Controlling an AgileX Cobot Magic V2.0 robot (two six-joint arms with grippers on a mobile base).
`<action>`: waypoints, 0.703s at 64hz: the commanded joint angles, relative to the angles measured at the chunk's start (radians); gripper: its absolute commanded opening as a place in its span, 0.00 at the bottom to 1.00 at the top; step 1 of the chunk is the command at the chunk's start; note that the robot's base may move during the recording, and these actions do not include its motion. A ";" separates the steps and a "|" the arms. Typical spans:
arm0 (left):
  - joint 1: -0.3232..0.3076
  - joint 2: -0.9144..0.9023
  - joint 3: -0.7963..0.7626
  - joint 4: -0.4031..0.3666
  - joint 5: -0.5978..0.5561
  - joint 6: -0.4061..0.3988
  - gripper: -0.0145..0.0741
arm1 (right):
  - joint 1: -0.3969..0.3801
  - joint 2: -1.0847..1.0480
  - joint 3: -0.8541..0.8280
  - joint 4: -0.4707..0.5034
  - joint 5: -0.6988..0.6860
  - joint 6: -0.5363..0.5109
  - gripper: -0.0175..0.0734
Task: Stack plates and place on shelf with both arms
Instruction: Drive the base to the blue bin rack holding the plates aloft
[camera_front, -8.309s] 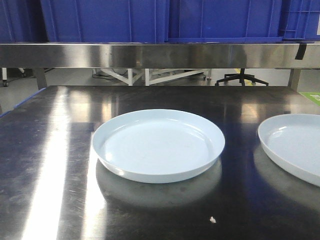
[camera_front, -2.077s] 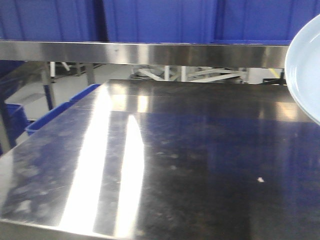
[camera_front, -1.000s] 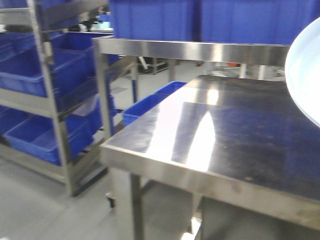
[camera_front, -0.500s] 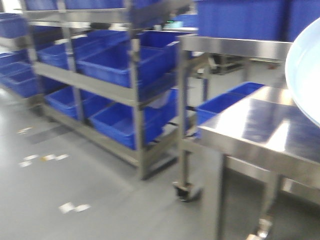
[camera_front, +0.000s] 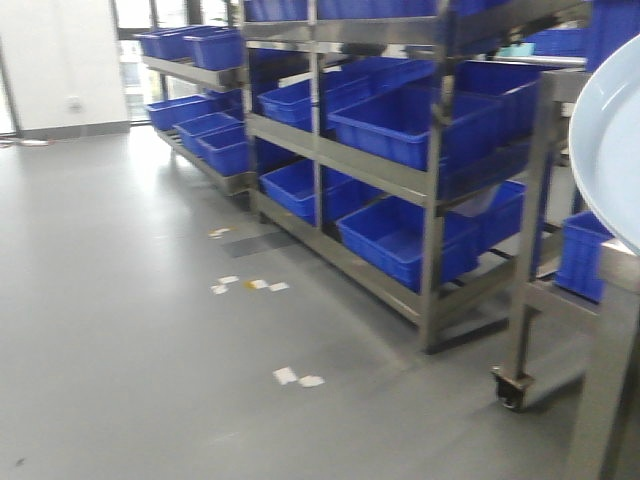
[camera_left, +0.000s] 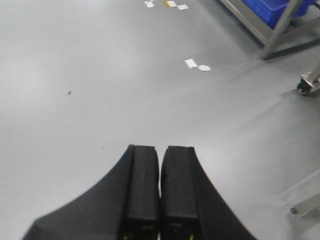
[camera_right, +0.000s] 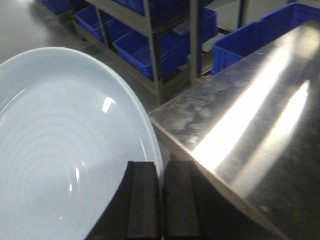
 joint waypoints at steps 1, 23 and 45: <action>0.001 -0.001 -0.027 0.000 -0.066 -0.006 0.26 | -0.005 0.004 -0.031 -0.007 -0.096 -0.002 0.26; 0.001 -0.001 -0.027 0.000 -0.066 -0.006 0.26 | -0.005 0.004 -0.031 -0.007 -0.096 -0.002 0.26; 0.001 -0.001 -0.027 0.000 -0.066 -0.006 0.26 | -0.005 0.004 -0.031 -0.007 -0.096 -0.002 0.26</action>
